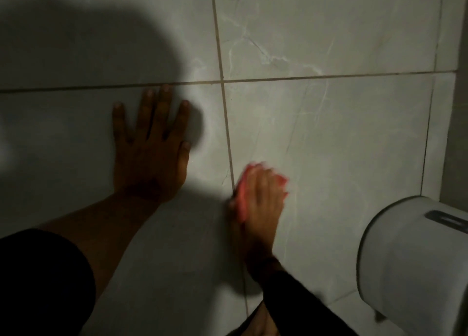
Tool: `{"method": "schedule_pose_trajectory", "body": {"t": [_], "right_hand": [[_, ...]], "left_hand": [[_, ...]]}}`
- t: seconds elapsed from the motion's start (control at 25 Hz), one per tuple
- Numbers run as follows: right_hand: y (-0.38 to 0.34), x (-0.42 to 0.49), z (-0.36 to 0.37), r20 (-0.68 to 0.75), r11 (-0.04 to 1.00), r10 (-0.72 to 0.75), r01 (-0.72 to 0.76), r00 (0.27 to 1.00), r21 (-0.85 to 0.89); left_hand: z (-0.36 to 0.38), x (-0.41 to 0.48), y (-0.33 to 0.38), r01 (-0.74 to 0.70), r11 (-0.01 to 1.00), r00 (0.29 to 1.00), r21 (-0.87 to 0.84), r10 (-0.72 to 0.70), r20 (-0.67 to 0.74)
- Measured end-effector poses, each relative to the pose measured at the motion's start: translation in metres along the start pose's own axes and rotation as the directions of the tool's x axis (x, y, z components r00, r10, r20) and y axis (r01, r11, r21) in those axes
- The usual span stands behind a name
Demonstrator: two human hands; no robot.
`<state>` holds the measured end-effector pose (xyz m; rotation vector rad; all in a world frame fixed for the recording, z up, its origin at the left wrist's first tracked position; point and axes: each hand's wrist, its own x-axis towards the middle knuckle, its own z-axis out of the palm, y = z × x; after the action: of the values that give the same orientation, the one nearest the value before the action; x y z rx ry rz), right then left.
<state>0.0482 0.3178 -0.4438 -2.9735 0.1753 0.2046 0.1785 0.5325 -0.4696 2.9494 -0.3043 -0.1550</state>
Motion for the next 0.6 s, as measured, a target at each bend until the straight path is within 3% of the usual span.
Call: {"method": "schedule_pose_trajectory", "body": {"t": [0.04, 0.08, 0.12, 0.16, 0.2, 0.24, 0.28, 0.32, 0.36, 0.48, 0.6], "right_hand": [[0.002, -0.019, -0.005, 0.139, 0.984, -0.176, 0.178, 0.975, -0.002], [0.021, -0.026, -0.01, 0.202, 0.973, -0.221, 0.229, 0.954, -0.016], [0.047, -0.022, -0.017, 0.175, 0.99, -0.137, 0.143, 0.975, -0.019], [0.07, -0.01, -0.024, 0.084, 0.999, 0.041, -0.041, 0.996, -0.012], [0.09, 0.009, -0.031, -0.023, 0.95, 0.313, -0.312, 0.95, 0.026], [0.105, 0.04, -0.035, -0.104, 0.828, 0.56, -0.554, 0.822, 0.086], [0.112, 0.081, -0.041, -0.132, 0.716, 0.698, -0.686, 0.704, 0.128], [0.108, 0.119, -0.044, -0.138, 0.686, 0.727, -0.71, 0.672, 0.157], [0.094, 0.149, -0.043, -0.139, 0.735, 0.677, -0.655, 0.723, 0.176], [0.039, 0.149, -0.019, -0.191, 0.951, 0.306, -0.29, 0.933, 0.105], [-0.018, 0.043, -0.015, 0.003, 0.974, 0.127, -0.125, 0.992, 0.187]], "left_hand": [[0.0, 0.0, -0.001, 0.003, 1.0, 1.0, -0.003, -0.003, 0.003], [-0.001, 0.0, -0.002, 0.005, 1.0, 1.0, -0.008, -0.005, 0.01], [-0.001, 0.0, -0.003, 0.003, 1.0, 1.0, -0.008, -0.003, 0.014], [-0.001, 0.001, -0.003, -0.001, 1.0, 1.0, 0.0, 0.001, 0.017], [-0.001, 0.001, -0.002, -0.009, 1.0, 1.0, 0.009, 0.008, 0.018], [0.0, 0.001, -0.001, -0.018, 1.0, 1.0, 0.013, 0.018, 0.016], [0.0, 0.002, -0.001, -0.019, 1.0, 1.0, 0.014, 0.019, 0.009], [0.001, 0.001, -0.003, -0.016, 1.0, 1.0, 0.015, 0.016, 0.001], [0.002, 0.001, -0.004, -0.016, 1.0, 1.0, 0.023, 0.016, -0.004], [0.001, 0.001, -0.004, -0.04, 0.999, 0.999, 0.026, 0.04, 0.013], [-0.021, 0.002, 0.004, 0.008, 1.0, 0.996, 0.011, -0.009, 0.087]]}}
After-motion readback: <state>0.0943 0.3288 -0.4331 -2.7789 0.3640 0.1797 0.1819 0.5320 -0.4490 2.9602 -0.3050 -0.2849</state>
